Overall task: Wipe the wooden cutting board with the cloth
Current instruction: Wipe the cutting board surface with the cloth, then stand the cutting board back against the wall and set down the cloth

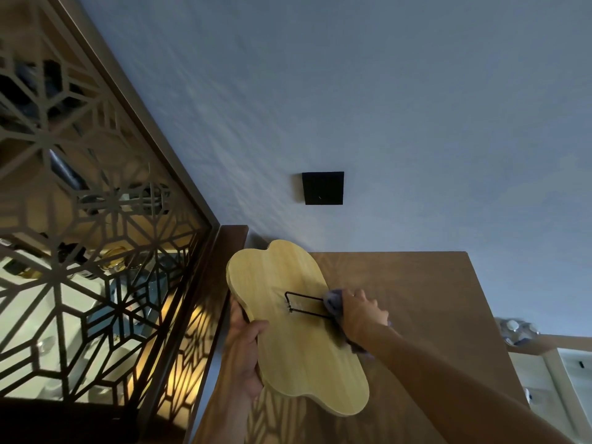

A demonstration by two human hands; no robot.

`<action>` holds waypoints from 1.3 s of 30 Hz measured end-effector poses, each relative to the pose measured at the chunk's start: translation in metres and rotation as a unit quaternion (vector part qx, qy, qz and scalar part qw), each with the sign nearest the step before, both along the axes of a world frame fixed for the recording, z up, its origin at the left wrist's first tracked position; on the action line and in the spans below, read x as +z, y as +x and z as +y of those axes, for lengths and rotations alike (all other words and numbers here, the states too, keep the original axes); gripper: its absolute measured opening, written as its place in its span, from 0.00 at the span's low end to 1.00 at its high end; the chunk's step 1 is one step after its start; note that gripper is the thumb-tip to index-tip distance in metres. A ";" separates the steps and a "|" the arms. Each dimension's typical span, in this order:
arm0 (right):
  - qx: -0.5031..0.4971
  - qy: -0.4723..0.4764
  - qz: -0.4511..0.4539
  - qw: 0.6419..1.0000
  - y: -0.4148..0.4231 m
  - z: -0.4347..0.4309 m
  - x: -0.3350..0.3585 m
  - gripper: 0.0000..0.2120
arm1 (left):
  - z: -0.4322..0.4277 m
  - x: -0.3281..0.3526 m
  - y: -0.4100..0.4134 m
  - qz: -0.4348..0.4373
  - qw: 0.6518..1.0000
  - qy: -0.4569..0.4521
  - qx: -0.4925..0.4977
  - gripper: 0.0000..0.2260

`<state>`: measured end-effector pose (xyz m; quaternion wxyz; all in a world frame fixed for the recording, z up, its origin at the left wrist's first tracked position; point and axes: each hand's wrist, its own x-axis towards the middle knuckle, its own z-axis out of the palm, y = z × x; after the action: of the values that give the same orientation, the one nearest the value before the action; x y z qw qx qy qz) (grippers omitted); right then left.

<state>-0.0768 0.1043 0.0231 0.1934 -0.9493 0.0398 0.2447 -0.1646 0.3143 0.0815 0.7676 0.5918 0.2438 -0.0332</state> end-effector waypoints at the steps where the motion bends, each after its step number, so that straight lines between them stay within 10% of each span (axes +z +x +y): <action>1: -0.012 0.019 -0.022 0.999 0.003 -0.005 0.005 0.09 | -0.001 0.004 0.002 0.002 1.000 0.012 -0.002 0.35; 6: -0.028 0.152 -0.156 0.976 0.015 -0.029 0.039 0.12 | -0.009 0.029 0.018 -0.007 0.998 0.056 -0.040 0.36; 15: 0.093 0.073 -0.127 0.985 0.019 -0.050 0.072 0.02 | -0.026 0.062 0.045 0.056 0.963 0.245 -0.095 0.38; 22: 0.126 0.117 -0.036 0.984 0.005 -0.015 0.065 0.45 | -0.053 0.071 0.048 0.054 0.943 0.285 -0.160 0.37; 31: 0.108 0.207 -0.018 0.972 0.013 0.014 0.042 0.23 | -0.067 0.069 0.046 0.032 0.932 0.316 -0.173 0.38; 39: 0.171 0.068 -0.077 0.980 0.019 -0.004 0.047 0.11 | -0.100 0.064 0.046 0.020 0.900 0.399 -0.174 0.39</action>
<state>-0.0579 0.1002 0.0702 0.2150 -0.9427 -0.1553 0.2024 -0.1190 0.2147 0.1456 0.4443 0.8806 0.1454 -0.0780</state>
